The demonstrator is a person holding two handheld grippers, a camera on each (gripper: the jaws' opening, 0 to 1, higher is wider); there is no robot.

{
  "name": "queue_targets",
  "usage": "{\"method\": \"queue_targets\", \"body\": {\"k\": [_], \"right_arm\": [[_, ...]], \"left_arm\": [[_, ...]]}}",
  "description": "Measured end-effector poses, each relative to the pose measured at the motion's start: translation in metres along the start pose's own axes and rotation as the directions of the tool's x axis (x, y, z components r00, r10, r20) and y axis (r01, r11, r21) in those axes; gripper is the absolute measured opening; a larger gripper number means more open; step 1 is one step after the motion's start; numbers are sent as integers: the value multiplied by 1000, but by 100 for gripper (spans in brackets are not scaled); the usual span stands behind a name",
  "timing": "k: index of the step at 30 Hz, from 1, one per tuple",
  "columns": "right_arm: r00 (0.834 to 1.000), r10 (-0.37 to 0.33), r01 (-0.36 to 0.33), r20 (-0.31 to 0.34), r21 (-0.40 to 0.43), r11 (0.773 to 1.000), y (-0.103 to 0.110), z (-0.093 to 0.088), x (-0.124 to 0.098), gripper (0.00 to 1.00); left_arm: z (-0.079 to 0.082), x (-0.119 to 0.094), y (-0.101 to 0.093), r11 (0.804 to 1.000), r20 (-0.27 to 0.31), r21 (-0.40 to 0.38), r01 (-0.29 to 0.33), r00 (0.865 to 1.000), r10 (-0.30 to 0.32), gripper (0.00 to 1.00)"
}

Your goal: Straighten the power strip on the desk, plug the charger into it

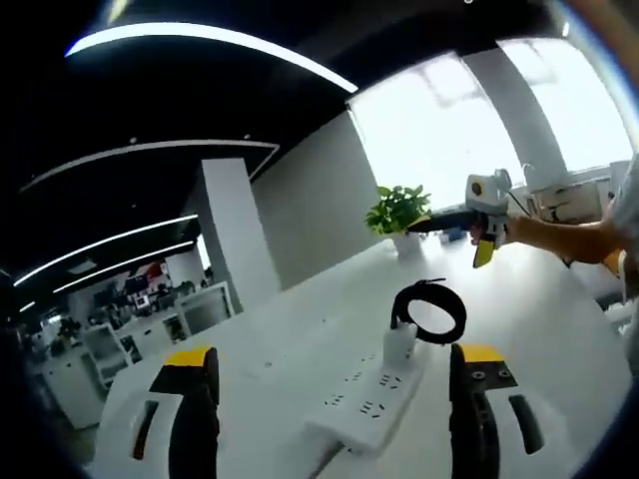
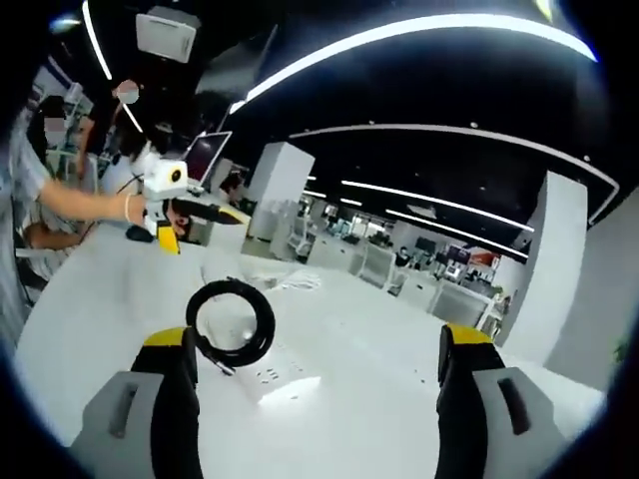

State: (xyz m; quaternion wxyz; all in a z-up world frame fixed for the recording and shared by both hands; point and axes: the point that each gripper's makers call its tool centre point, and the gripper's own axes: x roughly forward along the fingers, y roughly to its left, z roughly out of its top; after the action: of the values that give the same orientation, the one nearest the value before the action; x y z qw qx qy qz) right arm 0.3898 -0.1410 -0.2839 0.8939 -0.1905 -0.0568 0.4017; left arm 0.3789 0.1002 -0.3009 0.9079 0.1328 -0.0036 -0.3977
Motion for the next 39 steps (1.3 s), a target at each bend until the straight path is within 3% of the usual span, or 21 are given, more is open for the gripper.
{"method": "queue_targets", "body": {"k": [4,11,17,31,39], "right_arm": [[1000,6,-6,18,14,1000,7,5,-7,100],[1000,-10,10,18,43,999,15,2,-21,100],[999,-43,43,6,39,998,19,1,-39,100],[986,-164,163,11,78,984,32,-2,-85,100],[976,-217,213,13,137,967,44,-10,-105,100]], "left_arm": [[3,-5,-6,999,30,-39,8,1000,-7,96],[5,-20,-9,995,69,-98,-32,997,39,99],[1,-41,-11,990,53,-45,-133,989,135,99],[-3,-83,-34,981,68,-101,-163,983,170,99],[-13,-101,-35,969,78,-104,-225,969,234,99]]}}
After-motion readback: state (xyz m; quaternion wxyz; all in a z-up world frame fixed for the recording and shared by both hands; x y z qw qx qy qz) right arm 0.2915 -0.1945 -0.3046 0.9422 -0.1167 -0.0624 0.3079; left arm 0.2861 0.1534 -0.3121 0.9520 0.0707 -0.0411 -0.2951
